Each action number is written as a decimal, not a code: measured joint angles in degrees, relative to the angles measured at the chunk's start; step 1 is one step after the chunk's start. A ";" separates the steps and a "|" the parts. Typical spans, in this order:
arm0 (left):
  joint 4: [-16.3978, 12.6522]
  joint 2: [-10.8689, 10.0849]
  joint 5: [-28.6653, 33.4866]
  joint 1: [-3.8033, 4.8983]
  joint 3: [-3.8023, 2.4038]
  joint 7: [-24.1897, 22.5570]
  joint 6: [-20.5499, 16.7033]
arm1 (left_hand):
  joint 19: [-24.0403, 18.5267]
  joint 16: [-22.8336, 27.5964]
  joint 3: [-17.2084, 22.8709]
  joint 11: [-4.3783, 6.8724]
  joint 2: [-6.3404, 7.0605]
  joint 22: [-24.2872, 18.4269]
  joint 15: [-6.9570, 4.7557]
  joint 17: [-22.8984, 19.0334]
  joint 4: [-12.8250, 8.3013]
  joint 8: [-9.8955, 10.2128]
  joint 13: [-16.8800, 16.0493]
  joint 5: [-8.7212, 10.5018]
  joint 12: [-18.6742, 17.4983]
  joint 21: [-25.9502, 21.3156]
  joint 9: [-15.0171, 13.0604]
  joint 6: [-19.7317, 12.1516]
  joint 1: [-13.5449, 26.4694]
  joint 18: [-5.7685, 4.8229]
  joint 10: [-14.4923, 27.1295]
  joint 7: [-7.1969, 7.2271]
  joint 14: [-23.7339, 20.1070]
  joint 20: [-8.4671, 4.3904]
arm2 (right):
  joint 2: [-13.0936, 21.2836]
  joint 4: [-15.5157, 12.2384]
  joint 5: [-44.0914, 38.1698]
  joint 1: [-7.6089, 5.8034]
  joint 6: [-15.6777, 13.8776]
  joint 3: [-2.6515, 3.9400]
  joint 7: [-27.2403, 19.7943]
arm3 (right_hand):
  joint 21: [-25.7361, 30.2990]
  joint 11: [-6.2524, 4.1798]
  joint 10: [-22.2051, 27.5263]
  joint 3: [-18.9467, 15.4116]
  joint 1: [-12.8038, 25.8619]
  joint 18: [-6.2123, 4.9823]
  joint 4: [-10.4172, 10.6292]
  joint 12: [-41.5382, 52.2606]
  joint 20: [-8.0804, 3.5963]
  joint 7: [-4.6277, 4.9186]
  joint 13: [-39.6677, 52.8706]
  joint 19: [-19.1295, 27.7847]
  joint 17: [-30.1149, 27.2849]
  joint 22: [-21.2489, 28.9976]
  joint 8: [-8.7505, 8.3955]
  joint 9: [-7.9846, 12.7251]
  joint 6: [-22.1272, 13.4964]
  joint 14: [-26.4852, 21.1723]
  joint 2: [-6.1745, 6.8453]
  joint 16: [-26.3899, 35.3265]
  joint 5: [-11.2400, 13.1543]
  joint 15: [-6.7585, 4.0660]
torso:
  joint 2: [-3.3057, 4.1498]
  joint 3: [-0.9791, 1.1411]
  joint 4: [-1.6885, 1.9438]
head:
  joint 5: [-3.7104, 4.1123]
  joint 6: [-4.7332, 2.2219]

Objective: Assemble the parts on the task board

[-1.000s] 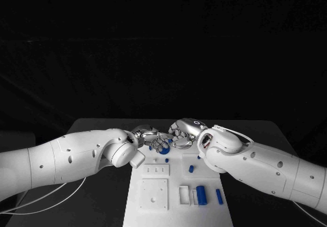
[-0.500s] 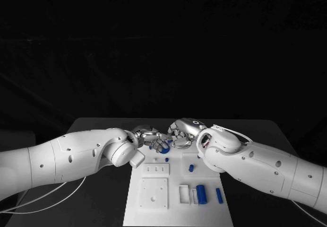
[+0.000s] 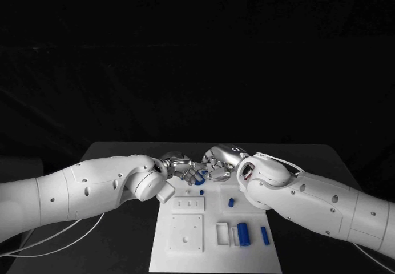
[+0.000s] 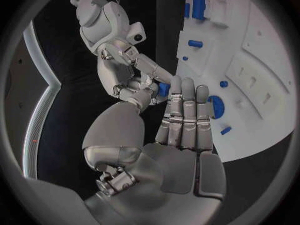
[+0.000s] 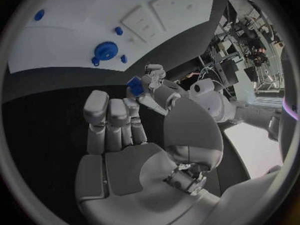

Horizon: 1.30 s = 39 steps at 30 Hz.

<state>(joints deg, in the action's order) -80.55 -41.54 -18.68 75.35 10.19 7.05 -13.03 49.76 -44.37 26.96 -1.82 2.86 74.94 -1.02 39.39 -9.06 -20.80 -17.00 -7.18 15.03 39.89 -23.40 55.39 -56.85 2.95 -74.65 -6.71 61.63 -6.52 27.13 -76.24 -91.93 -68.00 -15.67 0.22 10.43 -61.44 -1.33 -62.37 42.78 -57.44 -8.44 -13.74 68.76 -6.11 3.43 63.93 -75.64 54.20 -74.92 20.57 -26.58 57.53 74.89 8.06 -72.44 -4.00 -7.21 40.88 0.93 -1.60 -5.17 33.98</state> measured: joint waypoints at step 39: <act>0.20 0.25 -3.24 -0.03 -0.10 1.06 0.30 | 1.56 -5.99 1.49 2.84 -4.24 -0.03 -2.15 2.77 -7.19 -2.29 -4.70 -23.79 3.61 3.65 -1.08 3.58 3.52 -0.33 -6.33 -0.51 2.57 -0.34 | -0.19 0.47 0.08 0.09 0.24 -0.38 -0.67 | 0.00 0.00 0.00 -0.02 -0.20 -0.03 -0.02 0.00 -0.04 -0.08 0.04 -0.22 -0.02 0.02 0.03 0.03 0.28 -0.18 -0.20 0.00 -0.01 -0.05 | 0.00 0.01 -0.03 | 0.19 0.23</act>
<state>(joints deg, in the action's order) -80.34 -41.29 -21.93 75.32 10.08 8.12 -12.73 51.32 -50.36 28.45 1.02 -1.37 74.91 -3.17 42.16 -16.25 -23.10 -21.69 -30.97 18.64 43.54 -24.47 58.98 -53.33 2.61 -80.99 -7.22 64.19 -6.86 26.95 -75.77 -91.85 -67.92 -15.44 -0.16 9.76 -61.44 -1.33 -62.37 42.76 -57.64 -8.47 -13.76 68.76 -6.15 3.34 63.96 -75.86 54.18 -74.91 20.61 -26.56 57.81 74.71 7.86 -72.44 -4.01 -7.26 40.88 0.94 -1.63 -4.98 34.21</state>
